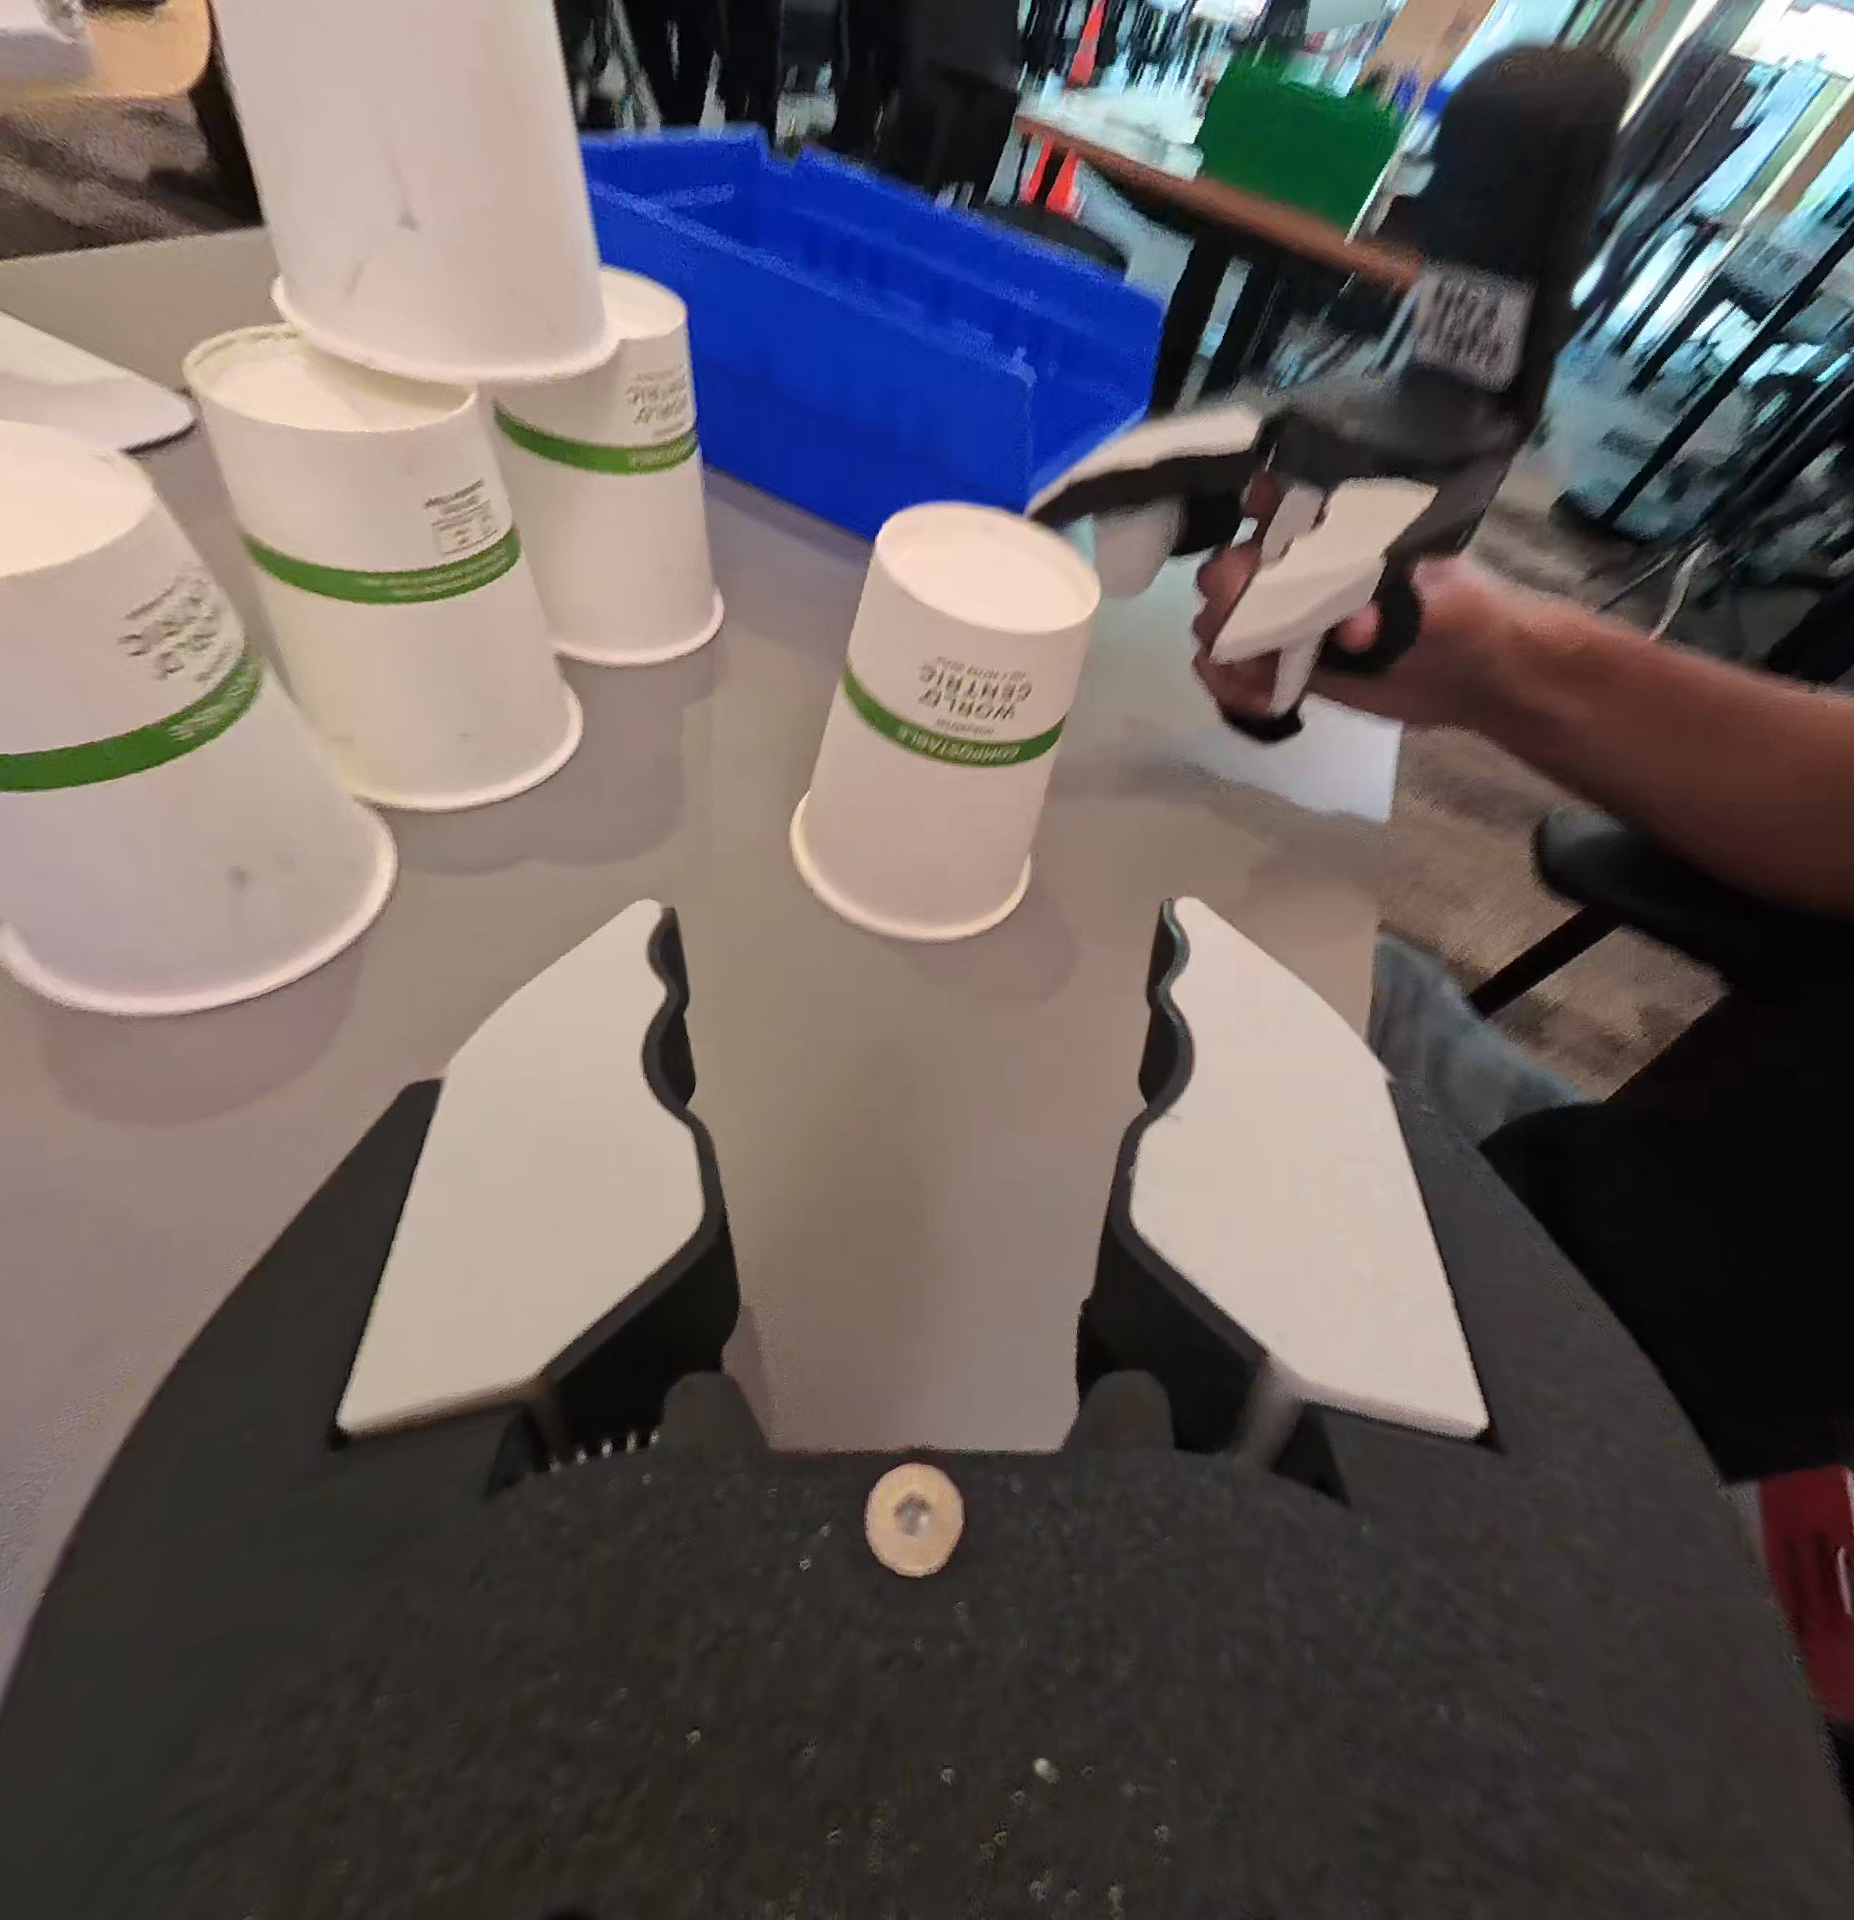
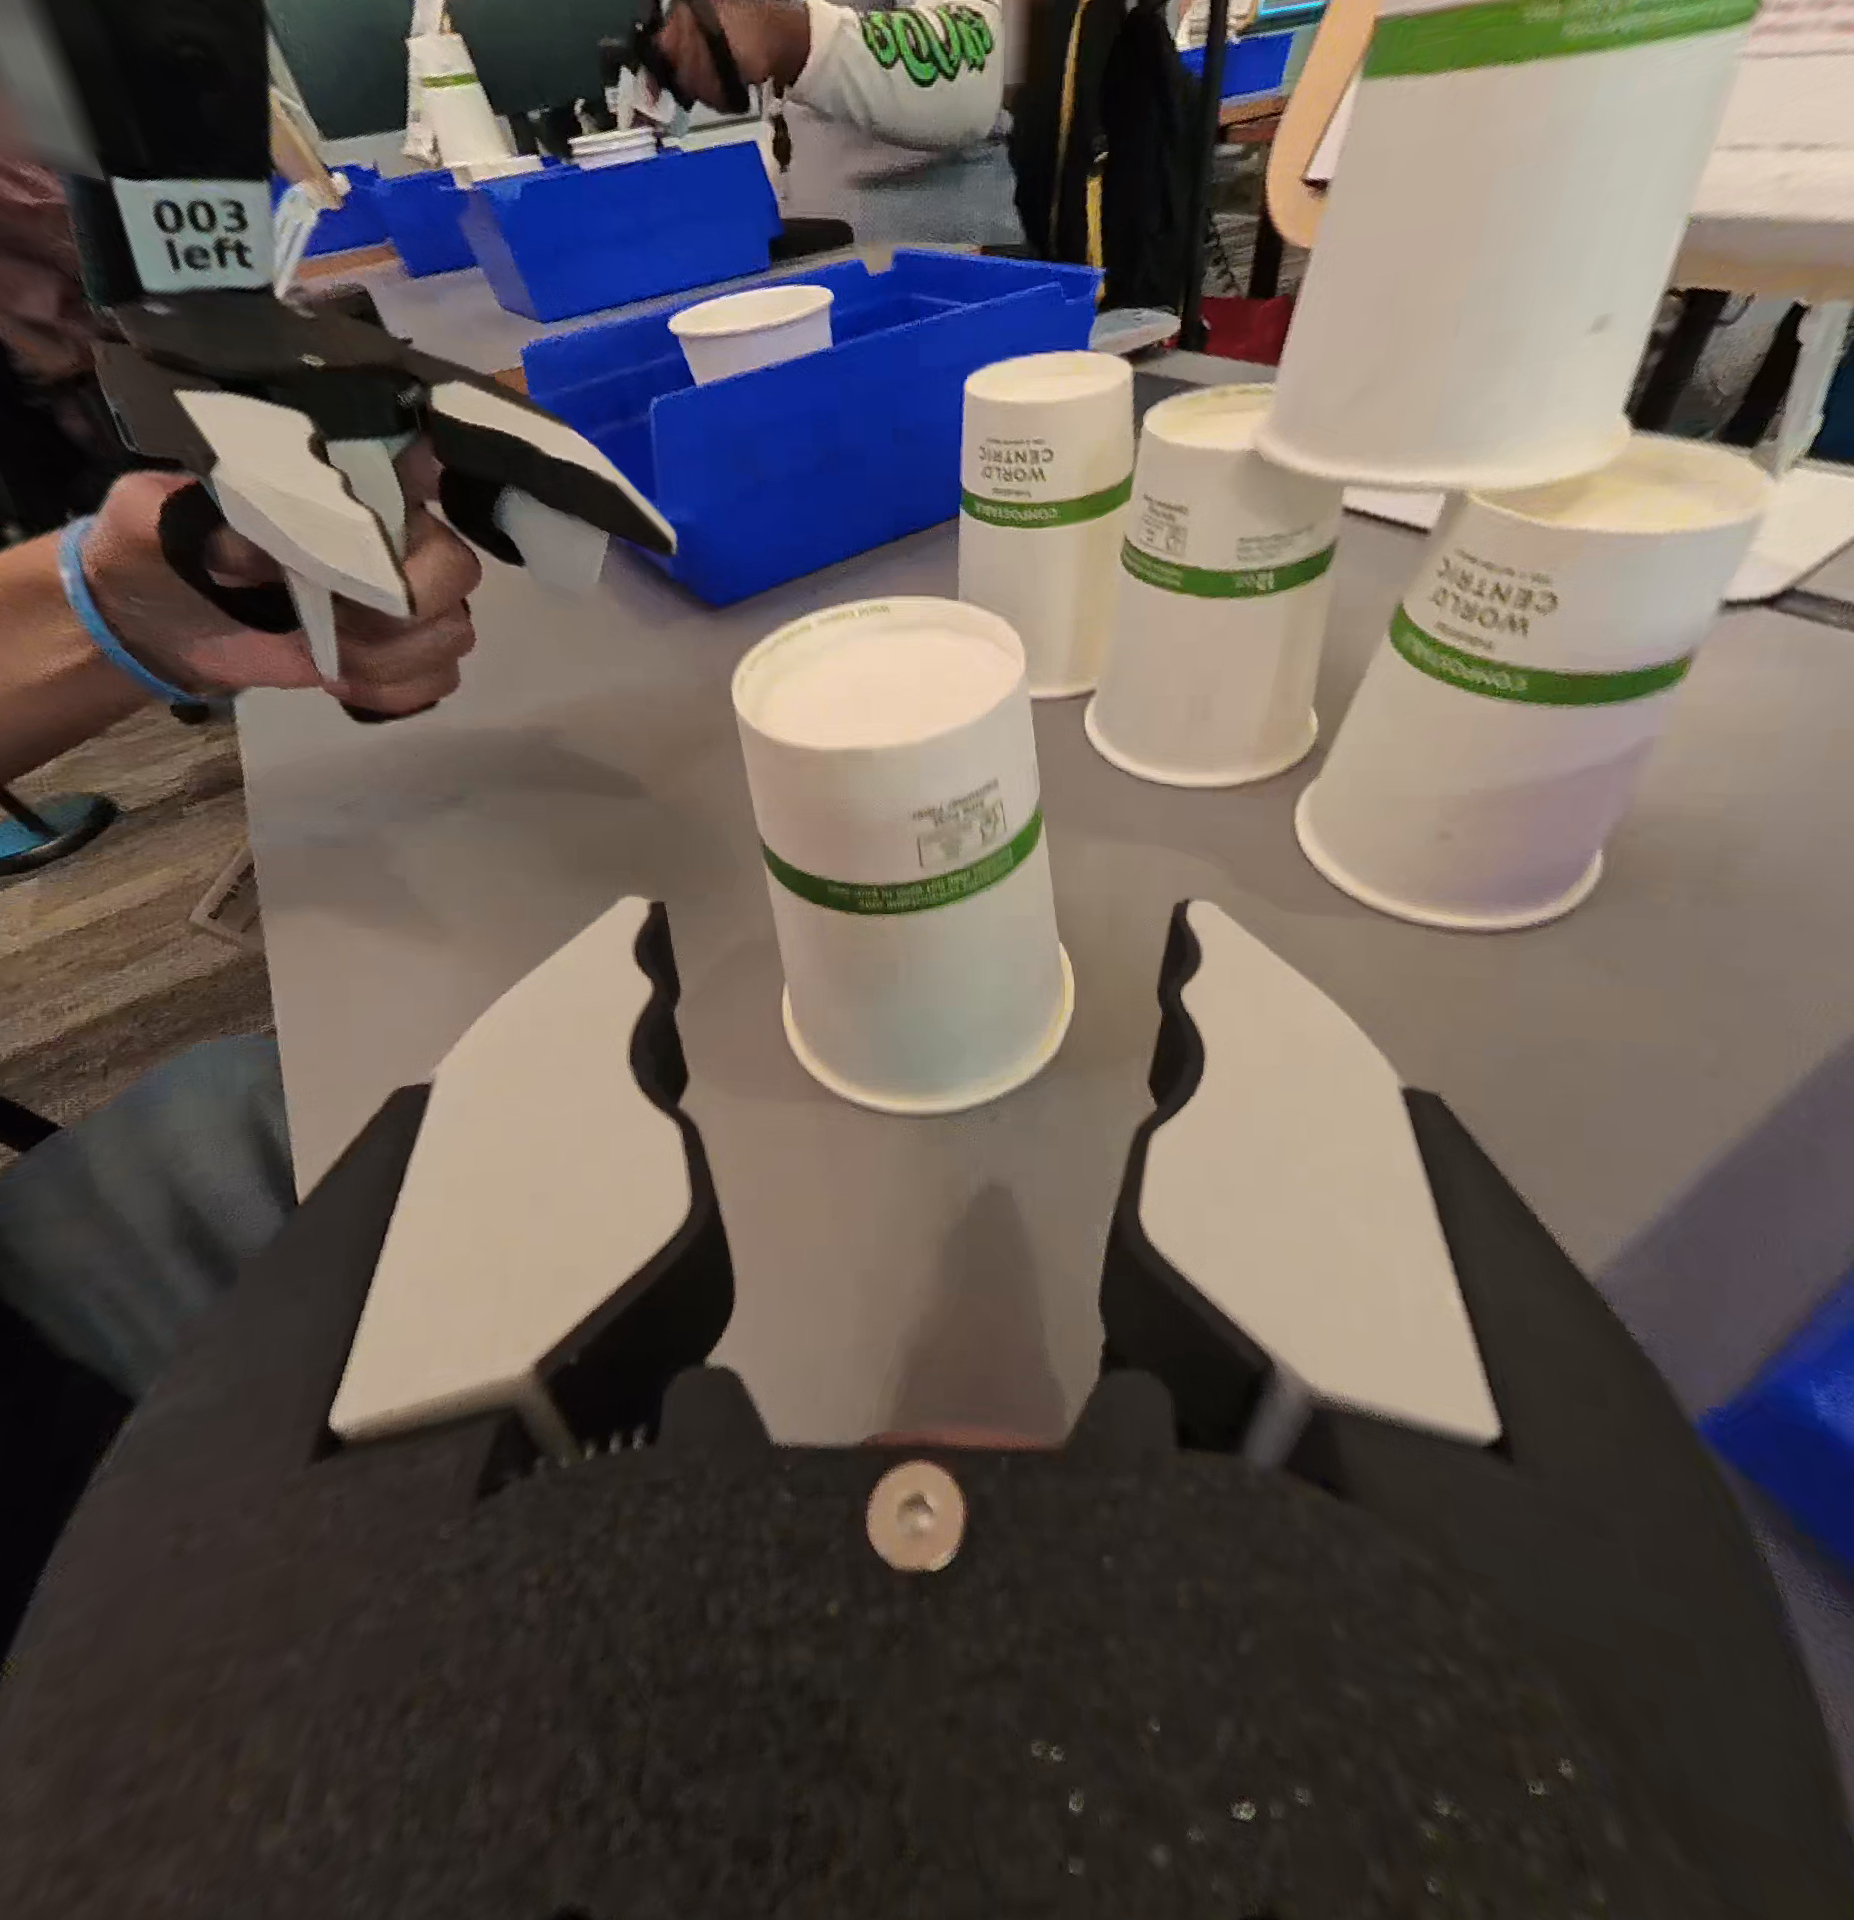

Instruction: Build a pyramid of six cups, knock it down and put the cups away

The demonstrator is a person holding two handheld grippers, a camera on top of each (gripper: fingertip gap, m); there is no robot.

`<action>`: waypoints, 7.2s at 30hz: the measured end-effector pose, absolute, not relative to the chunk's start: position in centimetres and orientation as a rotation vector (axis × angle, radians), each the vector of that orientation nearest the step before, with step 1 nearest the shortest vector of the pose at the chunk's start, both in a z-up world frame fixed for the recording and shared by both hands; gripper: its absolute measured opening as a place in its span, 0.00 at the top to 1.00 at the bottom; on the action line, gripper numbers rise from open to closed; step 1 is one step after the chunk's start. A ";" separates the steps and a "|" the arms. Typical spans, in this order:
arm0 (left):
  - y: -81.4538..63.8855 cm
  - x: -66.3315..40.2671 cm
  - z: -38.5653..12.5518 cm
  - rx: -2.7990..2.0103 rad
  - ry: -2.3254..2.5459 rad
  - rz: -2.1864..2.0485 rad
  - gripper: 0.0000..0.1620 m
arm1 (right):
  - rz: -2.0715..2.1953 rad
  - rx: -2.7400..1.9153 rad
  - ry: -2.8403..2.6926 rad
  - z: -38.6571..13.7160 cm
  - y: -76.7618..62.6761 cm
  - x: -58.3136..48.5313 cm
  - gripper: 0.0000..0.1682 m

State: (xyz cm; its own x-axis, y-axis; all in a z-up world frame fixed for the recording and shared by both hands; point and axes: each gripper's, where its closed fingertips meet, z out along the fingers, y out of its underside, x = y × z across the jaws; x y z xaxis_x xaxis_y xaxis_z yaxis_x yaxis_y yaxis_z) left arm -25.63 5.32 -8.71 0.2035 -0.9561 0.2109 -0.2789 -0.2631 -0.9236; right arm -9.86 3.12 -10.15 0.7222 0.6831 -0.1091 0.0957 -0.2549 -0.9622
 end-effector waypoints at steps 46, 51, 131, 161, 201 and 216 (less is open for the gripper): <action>25.3 -17.8 -0.7 -1.756 1.195 -0.650 0.51 | 0.791 -1.761 -0.577 -11.0 2.3 -9.5 0.52; 25.6 -17.8 -1.7 -1.773 1.216 -0.614 0.51 | 0.802 -1.765 -0.580 -11.1 2.3 -9.7 0.52; 10.1 -23.8 5.1 -1.359 0.934 -1.687 0.35 | 1.271 -1.484 -0.558 1.3 7.2 -20.3 0.41; 7.1 -27.2 -7.0 -1.698 0.878 -1.093 0.37 | -0.113 -2.124 -1.540 16.1 20.6 -11.3 0.54; 5.7 -25.6 -7.7 -1.721 0.996 -1.134 0.39 | -0.010 -2.420 -1.823 9.8 25.6 -14.2 0.50; 8.7 -28.8 -5.2 -1.721 0.900 -0.930 0.42 | -0.223 -1.649 -1.249 21.1 17.9 -9.4 0.50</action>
